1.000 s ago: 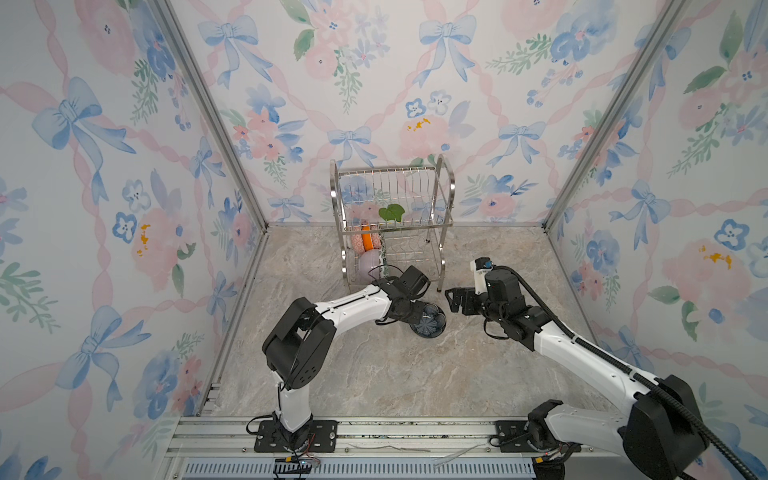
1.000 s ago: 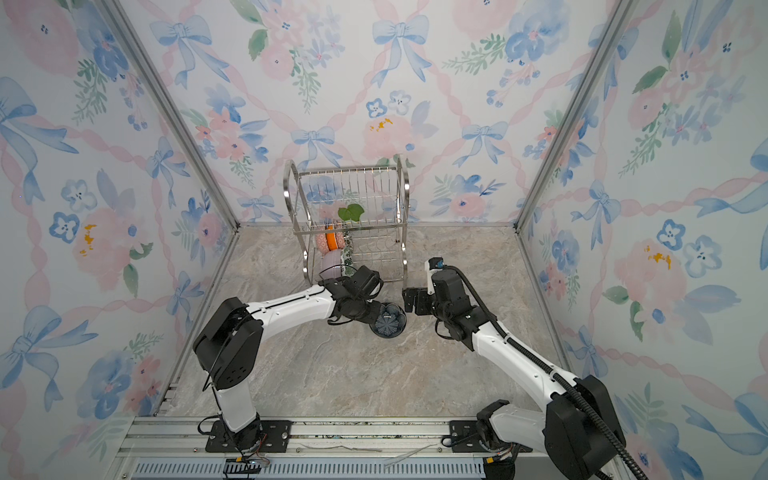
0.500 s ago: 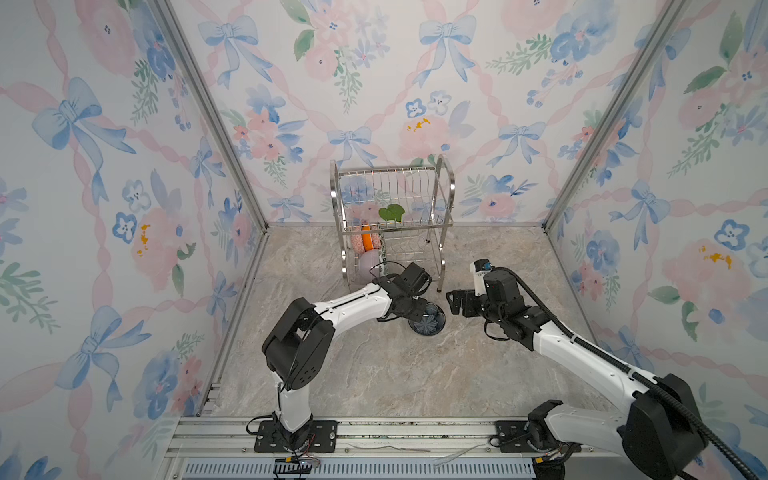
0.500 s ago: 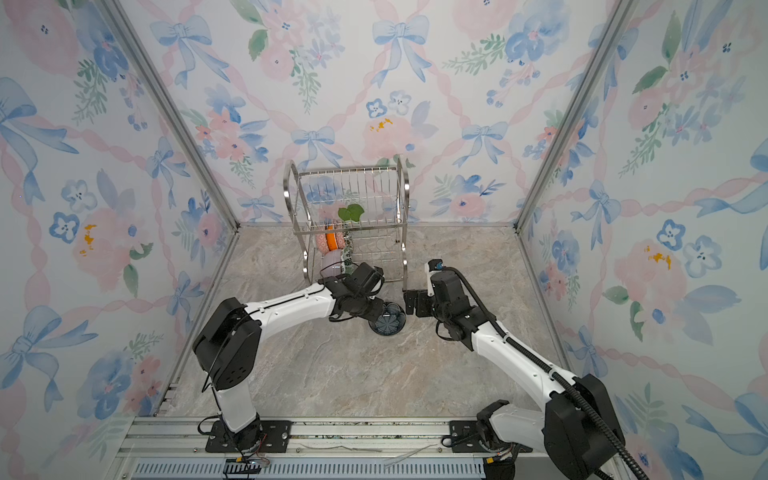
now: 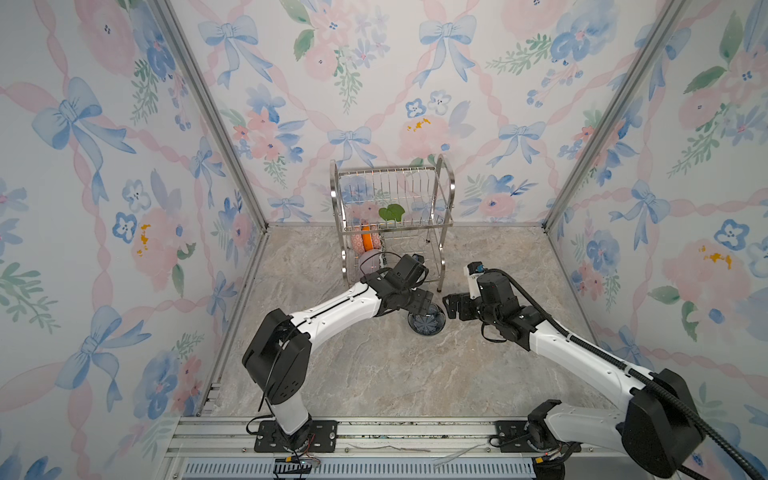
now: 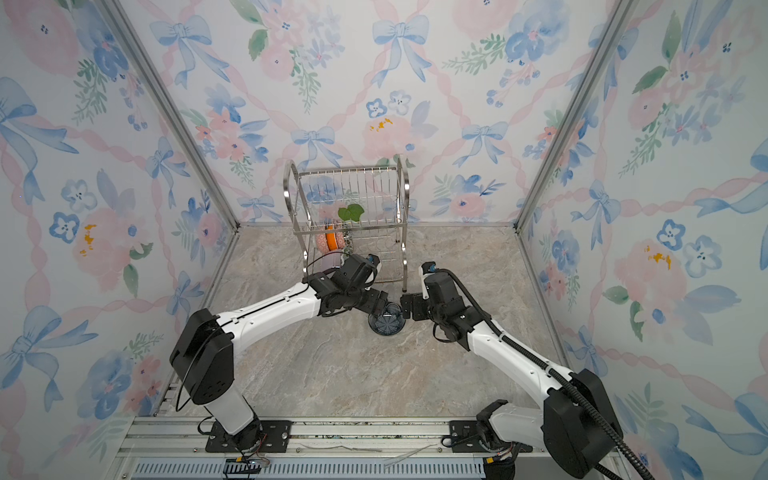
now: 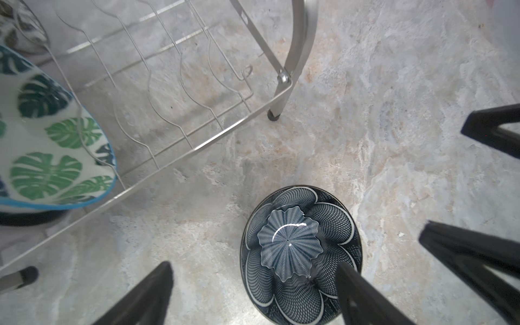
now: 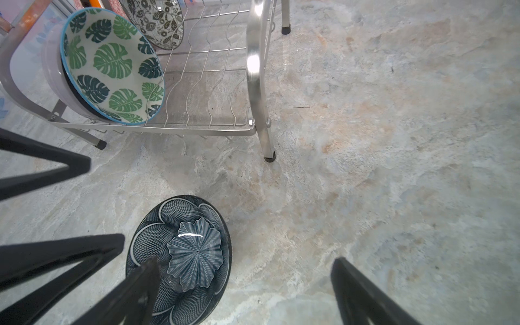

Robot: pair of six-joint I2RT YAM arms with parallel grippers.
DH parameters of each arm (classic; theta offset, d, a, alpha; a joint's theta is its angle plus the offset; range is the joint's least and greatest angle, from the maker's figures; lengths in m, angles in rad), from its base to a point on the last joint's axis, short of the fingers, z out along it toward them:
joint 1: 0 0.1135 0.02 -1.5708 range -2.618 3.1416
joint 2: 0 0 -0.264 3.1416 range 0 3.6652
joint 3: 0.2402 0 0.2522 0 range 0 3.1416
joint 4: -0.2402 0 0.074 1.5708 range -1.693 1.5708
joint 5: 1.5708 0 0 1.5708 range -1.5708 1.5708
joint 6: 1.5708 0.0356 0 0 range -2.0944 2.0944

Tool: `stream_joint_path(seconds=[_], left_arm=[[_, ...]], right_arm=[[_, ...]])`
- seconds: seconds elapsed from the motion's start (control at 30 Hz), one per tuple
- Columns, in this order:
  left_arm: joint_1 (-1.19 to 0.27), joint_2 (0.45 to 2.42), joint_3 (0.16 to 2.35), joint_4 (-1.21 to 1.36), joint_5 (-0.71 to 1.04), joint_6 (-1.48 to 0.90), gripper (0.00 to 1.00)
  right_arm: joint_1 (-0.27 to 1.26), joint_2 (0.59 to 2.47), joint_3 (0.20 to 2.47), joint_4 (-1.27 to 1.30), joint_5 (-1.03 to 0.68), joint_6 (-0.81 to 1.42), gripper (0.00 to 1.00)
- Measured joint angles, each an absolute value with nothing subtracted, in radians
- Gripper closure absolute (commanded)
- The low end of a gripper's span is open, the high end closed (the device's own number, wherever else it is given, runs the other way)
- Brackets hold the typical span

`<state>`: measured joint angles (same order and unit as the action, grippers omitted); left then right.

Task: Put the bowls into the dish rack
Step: 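Grasp the bowl's rim with the right gripper while the left gripper releases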

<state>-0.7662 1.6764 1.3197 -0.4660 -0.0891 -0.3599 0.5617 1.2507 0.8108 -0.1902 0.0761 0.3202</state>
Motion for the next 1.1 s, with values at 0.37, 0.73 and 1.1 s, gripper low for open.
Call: stream_joint_path(seconds=[0.37, 0.73, 1.1], left_arm=[[-0.430, 1.307, 1.079, -0.357, -0.069, -0.442, 0.02], [-0.295, 1.072, 0.670, -0.149, 0.116, -0.627, 0.02], [-0.292, 1.065, 0.487, 0.012, 0.284, -0.746, 0.02]], right_arm=[[0.758, 1.375, 0.936, -0.263, 0.163, 0.261, 0.02], [0.923, 1.605, 1.047, -0.350, 0.221, 0.231, 0.19], [0.947, 1.749, 1.140, -0.408, 0.245, 0.231, 0.54]])
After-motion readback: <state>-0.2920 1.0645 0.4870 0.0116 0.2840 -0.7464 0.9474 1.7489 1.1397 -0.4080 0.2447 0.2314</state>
